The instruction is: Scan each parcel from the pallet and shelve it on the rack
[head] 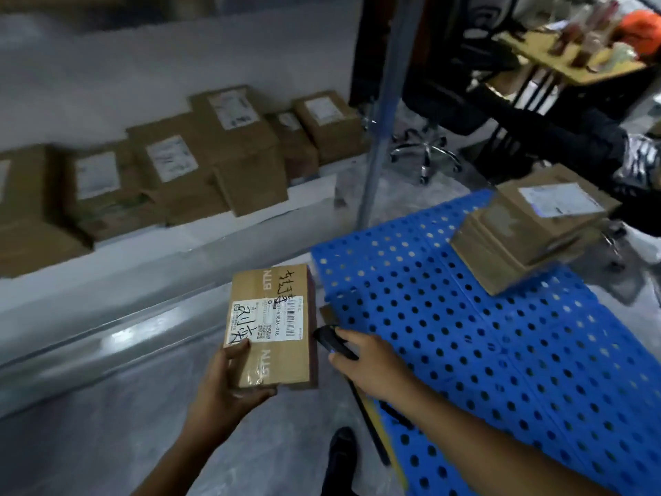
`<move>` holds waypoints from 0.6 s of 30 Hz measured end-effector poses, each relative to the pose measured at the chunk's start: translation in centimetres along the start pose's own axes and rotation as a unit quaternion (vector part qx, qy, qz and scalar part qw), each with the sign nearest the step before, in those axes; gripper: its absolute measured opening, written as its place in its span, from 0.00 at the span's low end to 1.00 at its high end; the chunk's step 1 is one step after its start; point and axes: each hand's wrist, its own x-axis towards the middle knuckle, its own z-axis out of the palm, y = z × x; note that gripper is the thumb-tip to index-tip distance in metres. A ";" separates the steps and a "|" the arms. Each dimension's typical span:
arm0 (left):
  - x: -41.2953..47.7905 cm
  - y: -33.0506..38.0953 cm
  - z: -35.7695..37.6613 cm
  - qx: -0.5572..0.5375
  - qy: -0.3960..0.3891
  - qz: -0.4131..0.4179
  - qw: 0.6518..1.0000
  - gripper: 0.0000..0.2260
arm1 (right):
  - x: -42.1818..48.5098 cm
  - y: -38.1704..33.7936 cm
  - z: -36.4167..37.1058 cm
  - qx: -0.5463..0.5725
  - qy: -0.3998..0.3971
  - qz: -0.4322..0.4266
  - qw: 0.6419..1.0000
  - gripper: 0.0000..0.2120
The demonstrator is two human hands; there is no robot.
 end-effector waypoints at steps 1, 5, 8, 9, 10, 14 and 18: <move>-1.0 -0.3 -1.5 0.002 0.020 -0.009 1.000 0.39 | 0.4 -1.4 1.1 -0.009 -0.010 -0.014 1.000 0.29; -5.6 -2.3 -8.3 -0.011 0.099 -0.024 0.995 0.39 | 1.6 -7.5 6.9 -0.031 -0.057 -0.078 0.995 0.33; -9.9 -4.1 -13.6 -0.027 0.162 -0.055 0.985 0.38 | 1.9 -12.8 12.1 -0.056 -0.087 -0.115 0.988 0.33; -11.4 -4.7 -15.4 -0.034 0.180 -0.065 0.981 0.38 | 1.9 -14.7 13.9 -0.061 -0.099 -0.127 0.985 0.32; -12.9 -5.3 -17.3 -0.037 0.202 -0.074 0.976 0.38 | 1.9 -16.6 15.9 -0.063 -0.111 -0.138 0.982 0.31; -18.8 -7.9 -25.0 -0.045 0.289 -0.093 0.952 0.37 | 1.2 -23.9 24.5 -0.068 -0.152 -0.200 0.965 0.25; -24.7 -10.4 -31.0 -0.027 0.359 -0.118 0.926 0.38 | -0.3 -29.8 32.6 -0.069 -0.216 -0.231 0.946 0.23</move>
